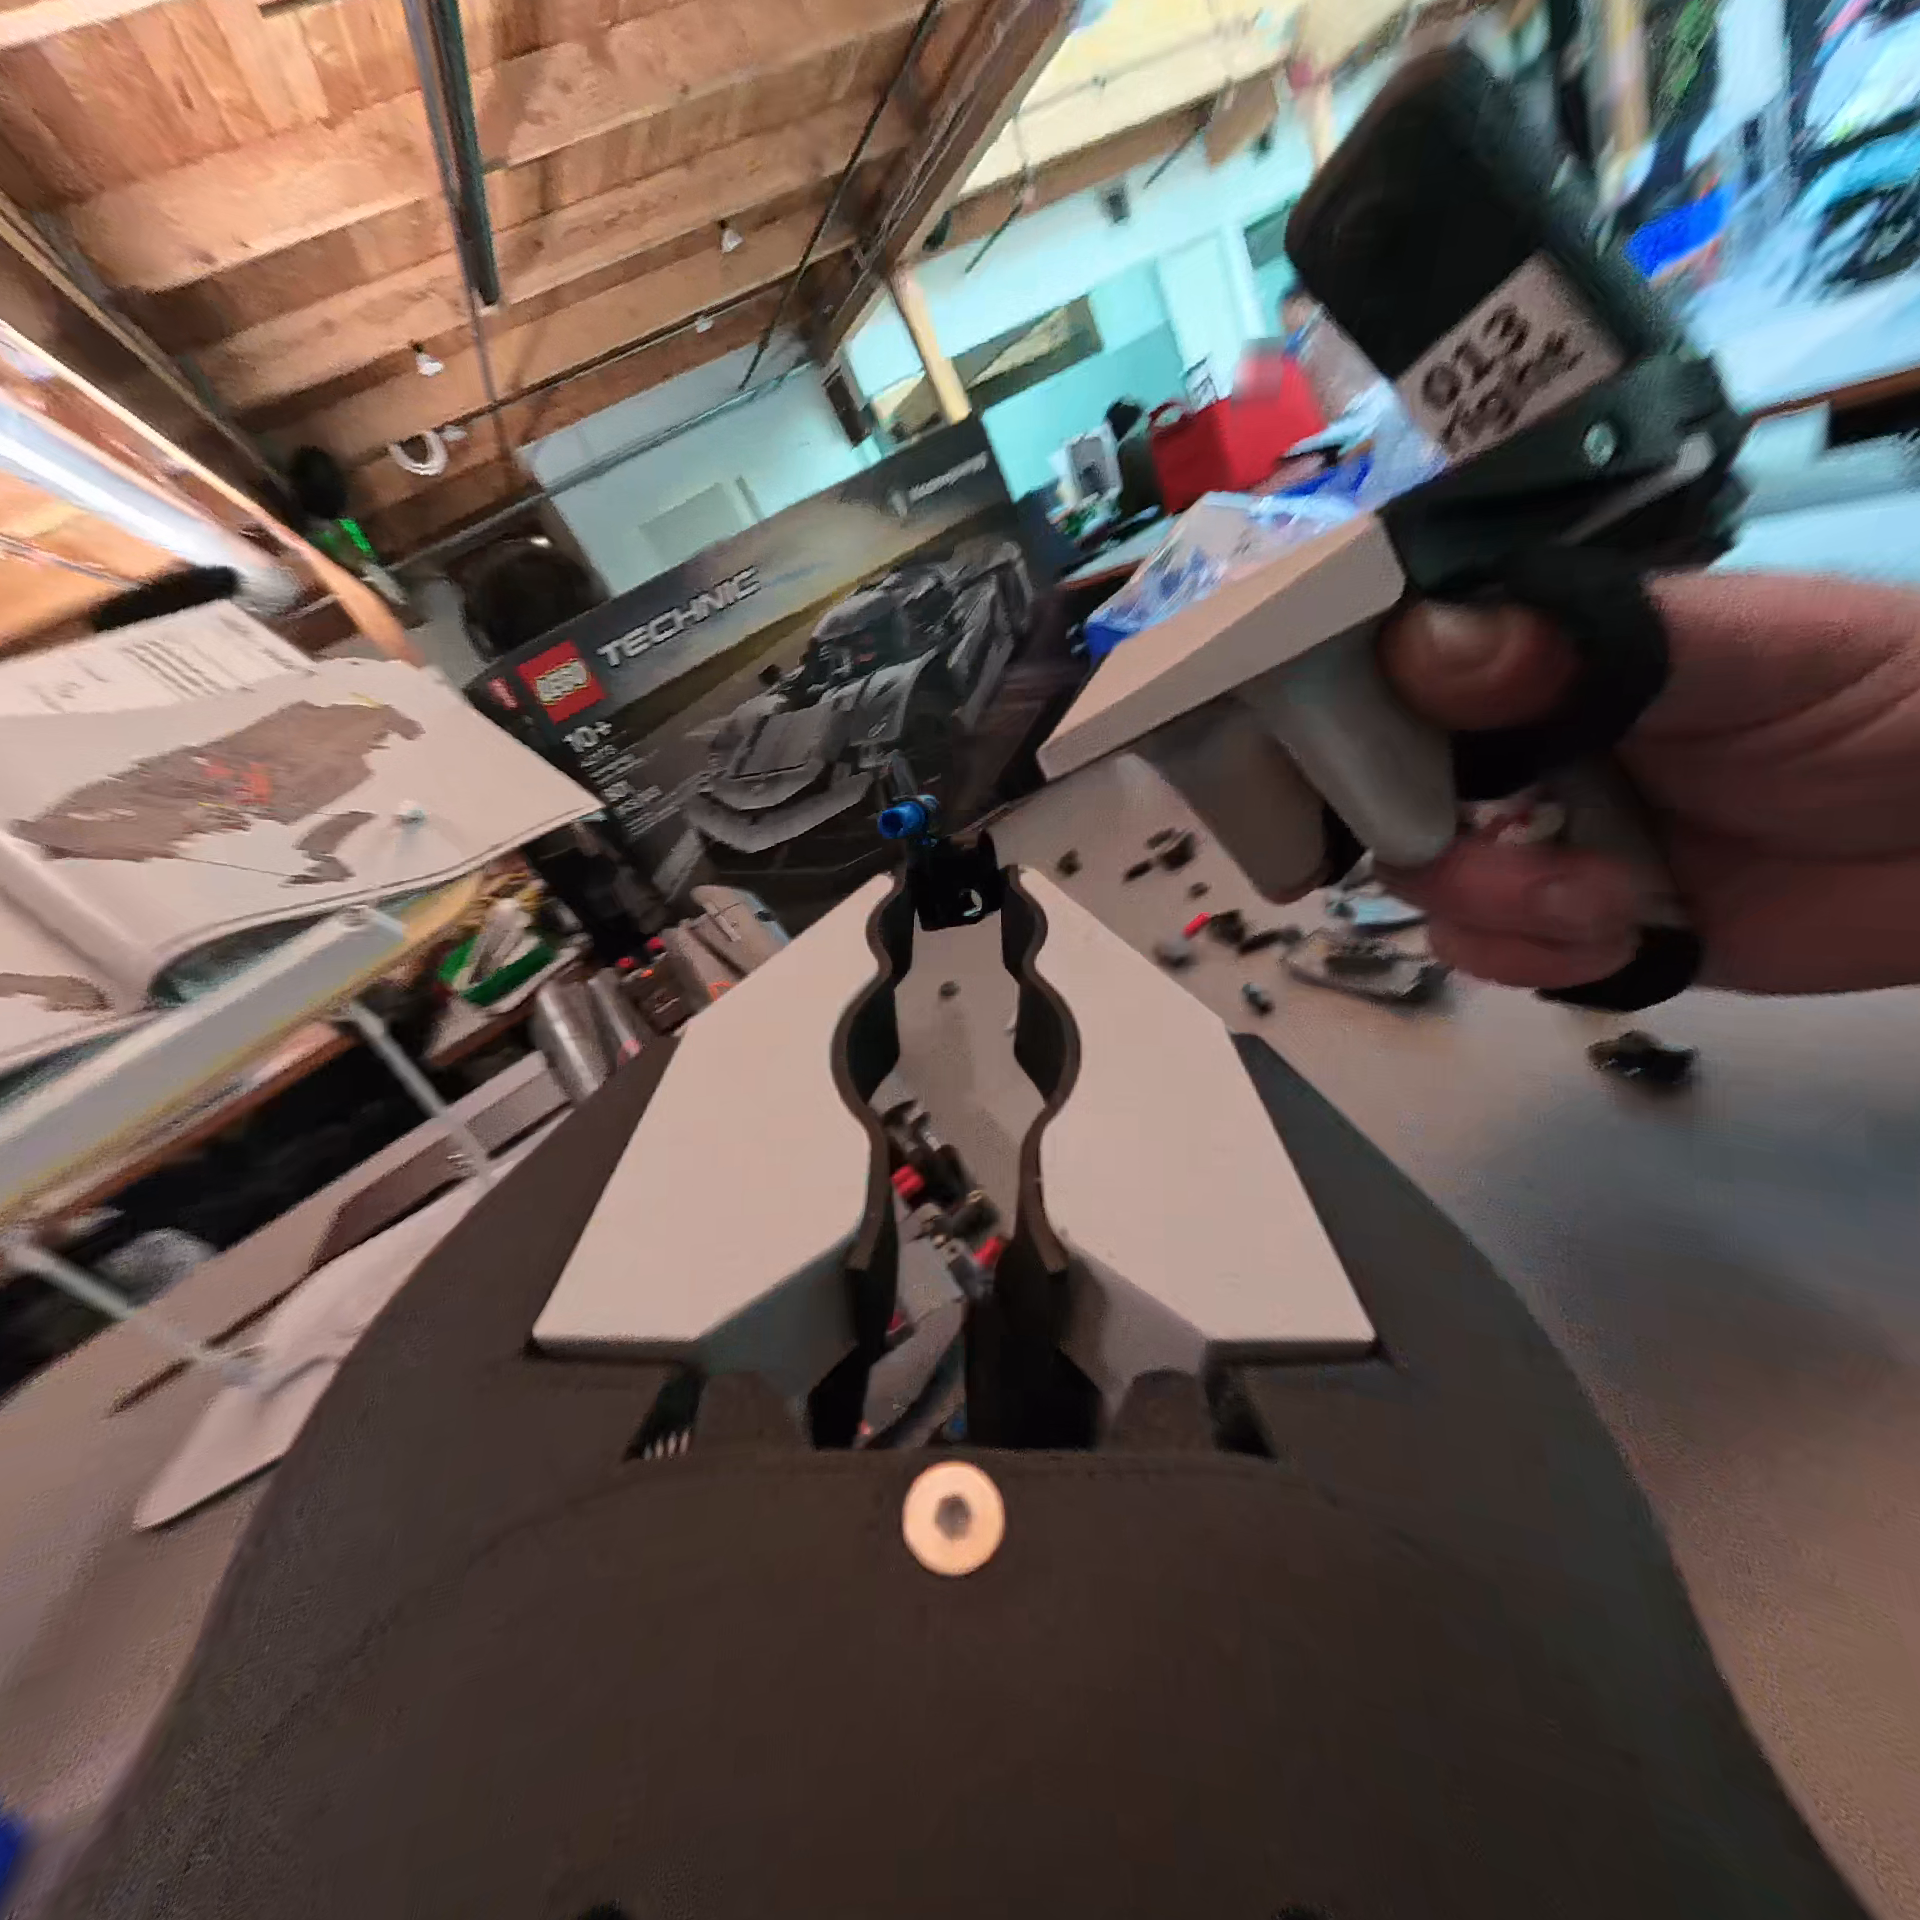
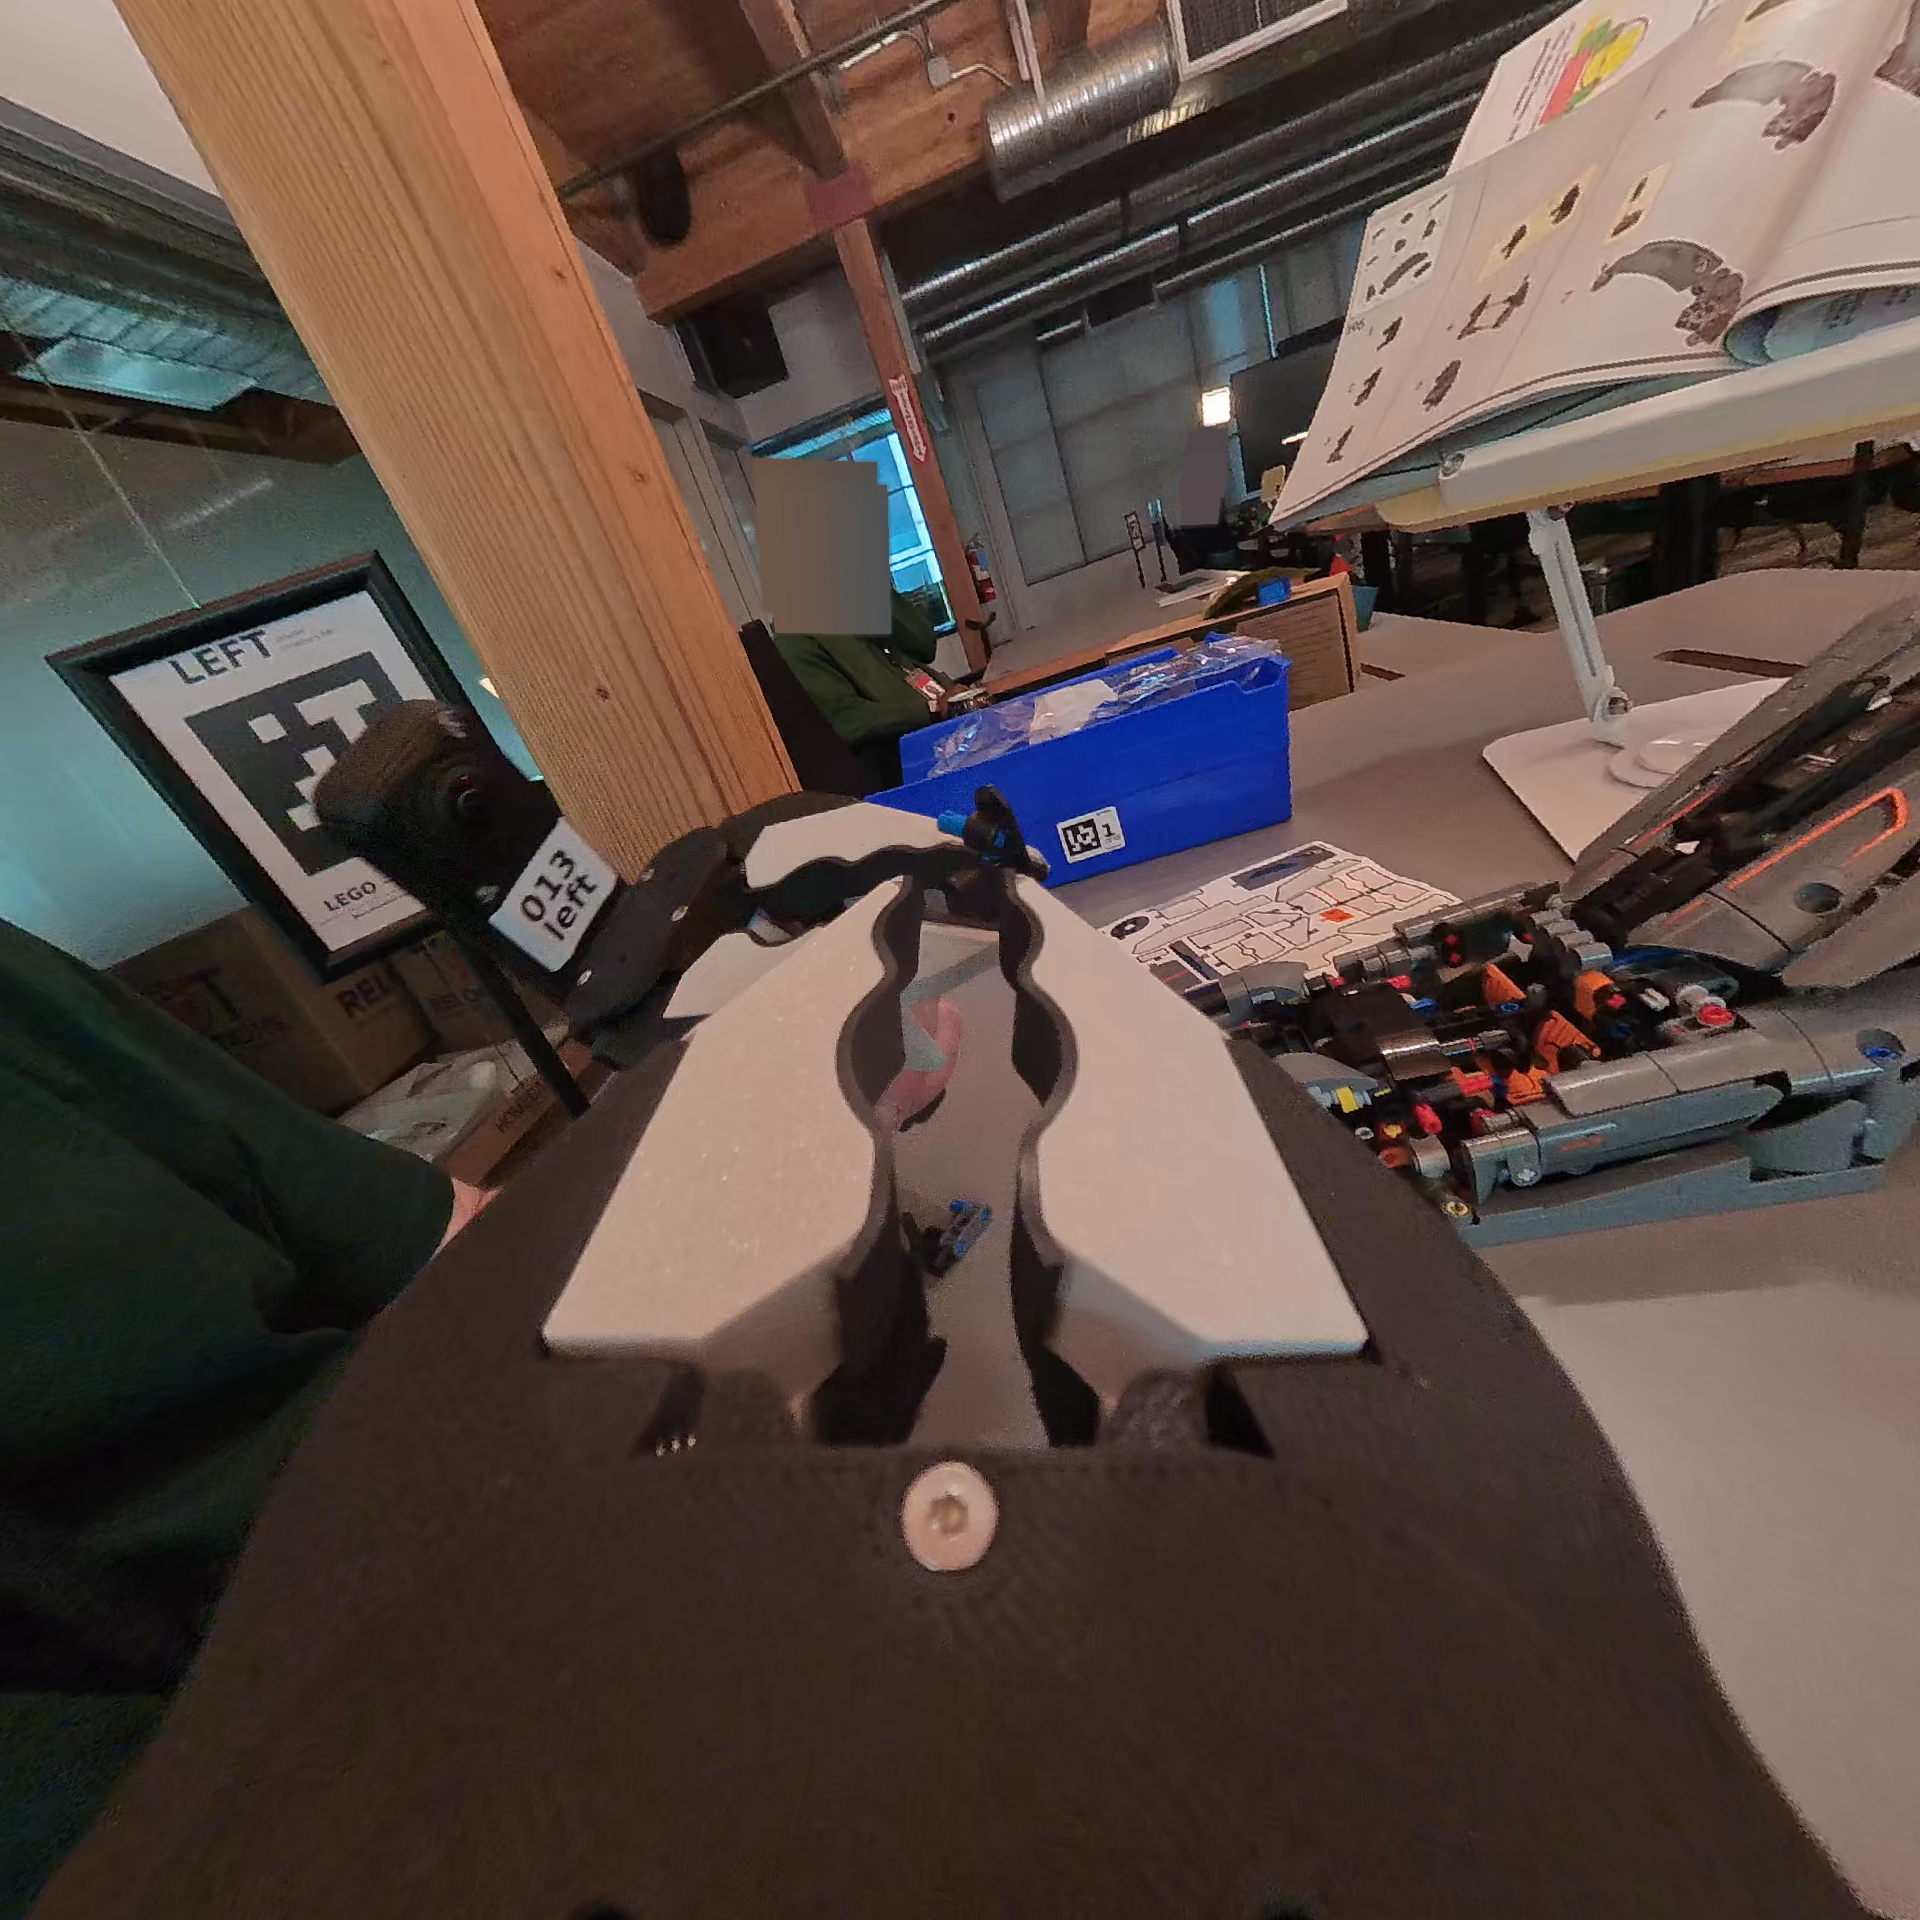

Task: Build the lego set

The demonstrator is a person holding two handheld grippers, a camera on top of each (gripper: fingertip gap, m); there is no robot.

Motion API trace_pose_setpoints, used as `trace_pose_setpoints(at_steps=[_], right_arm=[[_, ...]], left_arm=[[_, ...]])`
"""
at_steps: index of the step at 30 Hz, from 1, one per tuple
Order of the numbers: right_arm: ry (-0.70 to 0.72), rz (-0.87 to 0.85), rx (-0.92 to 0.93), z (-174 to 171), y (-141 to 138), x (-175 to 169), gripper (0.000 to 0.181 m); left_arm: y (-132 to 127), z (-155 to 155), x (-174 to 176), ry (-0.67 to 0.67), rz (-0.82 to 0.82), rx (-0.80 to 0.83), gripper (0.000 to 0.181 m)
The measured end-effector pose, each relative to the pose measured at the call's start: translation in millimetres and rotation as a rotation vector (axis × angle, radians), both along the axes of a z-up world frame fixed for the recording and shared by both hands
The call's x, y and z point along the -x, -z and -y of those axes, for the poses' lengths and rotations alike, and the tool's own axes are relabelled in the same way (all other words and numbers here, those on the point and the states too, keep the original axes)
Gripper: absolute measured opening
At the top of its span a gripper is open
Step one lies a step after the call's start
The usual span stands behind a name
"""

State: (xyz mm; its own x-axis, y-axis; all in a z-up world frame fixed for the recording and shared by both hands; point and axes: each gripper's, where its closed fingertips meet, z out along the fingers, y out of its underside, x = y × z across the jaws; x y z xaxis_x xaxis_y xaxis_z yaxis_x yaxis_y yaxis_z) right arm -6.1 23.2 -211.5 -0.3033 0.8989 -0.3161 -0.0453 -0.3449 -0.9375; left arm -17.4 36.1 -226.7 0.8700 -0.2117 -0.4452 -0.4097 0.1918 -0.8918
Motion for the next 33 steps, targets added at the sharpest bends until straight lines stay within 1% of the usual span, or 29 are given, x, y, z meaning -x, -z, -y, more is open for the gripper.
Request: trace_pose_setpoints(at_steps=[3, 7, 9, 12, 15, 19, 21, 23, 26, 29, 33], right_arm=[[0.003, 0.039, -0.015, 1.5, 6.3, 4.0, 0.017], [0.044, 0.106, -0.031, -3.2, 18.0, 9.0, 0.014], [0.06, 0.125, -0.028, -6.0, 21.4, 9.9, 0.01], [0.072, 0.135, -0.025, -8.4, 23.1, 8.9, 0.007], [0.042, 0.123, 0.021, -7.9, 21.3, 7.3, 0.006], [0.016, 0.084, 0.058, -7.8, 15.4, 3.5, 0.006], [0.021, 0.075, 0.03, -6.2, 13.1, 2.5, 0.006], [0.04, 0.065, -0.04, -2.3, 9.8, 2.2, 0.006], [0.125, 0.108, -0.211, 0.4, 13.8, 6.3, 0.006], [0.239, 0.165, -0.389, -1.8, 20.8, 10.8, 0.005], [0.297, 0.195, -0.456, -5.5, 24.5, 11.2, 0.005]], left_arm=[[5.2, -5.9, -1.9, -0.093, -0.132, -0.01, 0.014], [8.2, -11.1, -2.3, -0.203, -0.286, -0.035, 0.014], [10.3, -12.8, -5.7, -0.232, -0.36, -0.045, 0.014], [11.4, -14.4, -7.0, -0.251, -0.398, -0.042, 0.014], [9.8, -13.1, -8.7, -0.226, -0.393, -0.031, 0.014], [7.4, -6.3, -6.3, -0.133, -0.304, 0.028, 0.029], [0.7, 1.1, -4.9, -0.072, -0.268, 0.021, 0.029], [-7.4, 9.9, -7.9, 0.02, -0.212, 0.022, 0.027], [-16.8, 13.4, -6.5, 0.09, -0.12, 0.033, 0.025], [-11.3, 11.2, -8.6, 0.125, -0.111, 0.064, 0.023], [-3.8, 8.9, -12.3, 0.163, -0.08, 0.085, 0.02]])
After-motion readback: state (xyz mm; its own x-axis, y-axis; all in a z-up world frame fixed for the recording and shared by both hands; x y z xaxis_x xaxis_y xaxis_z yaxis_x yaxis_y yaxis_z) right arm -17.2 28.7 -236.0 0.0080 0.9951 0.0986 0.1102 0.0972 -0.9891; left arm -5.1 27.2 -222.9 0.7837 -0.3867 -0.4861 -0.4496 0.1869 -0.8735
